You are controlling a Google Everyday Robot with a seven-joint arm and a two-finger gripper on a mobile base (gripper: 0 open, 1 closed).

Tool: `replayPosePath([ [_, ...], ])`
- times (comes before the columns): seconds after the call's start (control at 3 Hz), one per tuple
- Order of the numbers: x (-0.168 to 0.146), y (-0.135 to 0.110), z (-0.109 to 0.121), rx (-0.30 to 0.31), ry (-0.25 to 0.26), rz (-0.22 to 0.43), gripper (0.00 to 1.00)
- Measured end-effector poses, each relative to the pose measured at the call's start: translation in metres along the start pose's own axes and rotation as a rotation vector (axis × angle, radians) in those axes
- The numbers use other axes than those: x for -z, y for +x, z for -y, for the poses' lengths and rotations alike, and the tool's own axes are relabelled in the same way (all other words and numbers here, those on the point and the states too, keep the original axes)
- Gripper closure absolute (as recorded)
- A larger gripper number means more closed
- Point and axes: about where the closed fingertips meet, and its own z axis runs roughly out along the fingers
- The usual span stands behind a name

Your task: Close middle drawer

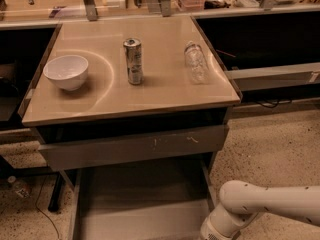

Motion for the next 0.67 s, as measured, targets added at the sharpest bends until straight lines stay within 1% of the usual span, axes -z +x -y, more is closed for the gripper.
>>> replayPosePath([
  [0.33,-0.0002,-0.0004,0.0003,0.000,0.000,0.001,0.82],
  [0.67,-0.0002,-0.0004,0.0003,0.000,0.000,0.001,0.59],
])
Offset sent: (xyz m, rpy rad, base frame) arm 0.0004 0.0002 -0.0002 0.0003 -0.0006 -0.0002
